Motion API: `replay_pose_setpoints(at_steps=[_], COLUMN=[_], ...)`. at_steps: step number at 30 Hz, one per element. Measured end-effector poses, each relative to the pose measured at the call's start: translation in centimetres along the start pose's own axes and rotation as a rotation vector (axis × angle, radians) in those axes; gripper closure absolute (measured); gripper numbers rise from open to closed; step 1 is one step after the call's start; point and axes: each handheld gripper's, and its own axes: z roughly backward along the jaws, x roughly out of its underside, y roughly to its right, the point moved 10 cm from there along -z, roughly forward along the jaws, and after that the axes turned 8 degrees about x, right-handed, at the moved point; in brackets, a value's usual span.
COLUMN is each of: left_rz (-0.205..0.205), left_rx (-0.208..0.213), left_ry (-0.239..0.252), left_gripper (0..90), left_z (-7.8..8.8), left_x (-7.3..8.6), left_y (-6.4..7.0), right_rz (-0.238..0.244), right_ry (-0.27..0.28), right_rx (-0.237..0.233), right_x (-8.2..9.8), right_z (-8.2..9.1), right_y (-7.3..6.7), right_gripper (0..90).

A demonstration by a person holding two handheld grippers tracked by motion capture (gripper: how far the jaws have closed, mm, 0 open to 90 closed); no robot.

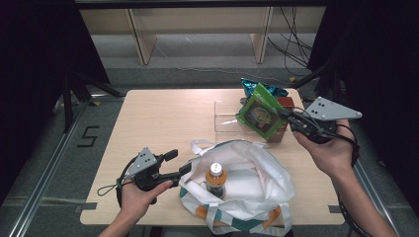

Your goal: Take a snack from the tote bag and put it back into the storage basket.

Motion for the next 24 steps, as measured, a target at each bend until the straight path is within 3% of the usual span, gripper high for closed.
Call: replay_pose_setpoints(at_steps=[4, 11, 14, 15, 19, 21, 22, 24], left_rz=[0.002, 0.002, 0.007, 0.007, 0.002, 0.006, 0.008, 0.006], left_rx=[0.0, 0.001, 0.001, 0.002, 0.001, 0.001, 0.001, 0.001], left_ry=[0.001, 0.001, 0.002, 0.002, 0.0, 0.002, 0.002, 0.002], left_gripper=[30.3, 30.3, 30.3, 30.3, 30.3, 30.3, 30.3, 30.3], left_z=[0.0, 0.0, 0.0, 0.0, 0.0, 0.0, 0.0, 0.0], left_x=[0.0, 0.0, 0.0, 0.0, 0.0, 0.0, 0.0, 0.0], left_y=[0.0, 0.0, 0.0, 0.0, 0.0, 0.0, 0.0, 0.0], right_rz=[0.026, 0.004, 0.019, -0.001, 0.026, 0.008, 0.028, 0.003], right_ry=[0.006, -0.009, -0.017, -0.013, -0.016, -0.017, -0.023, -0.025], right_rx=[0.013, 0.032, 0.022, 0.034, 0.034, 0.042, 0.038, 0.043], right_x=[0.0, 0.4, 0.7, 0.6, 0.8, 0.9, 1.0, 1.0], right_z=[-0.6, -1.4, -1.7, -1.8, -2.2, -2.5, -2.6, -2.9], right_y=[0.3, 0.6, 0.8, 0.8, 1.2, 1.2, 1.4, 1.4], right_gripper=[90.0, 90.0, 90.0, 90.0, 90.0, 90.0, 90.0, 90.0])
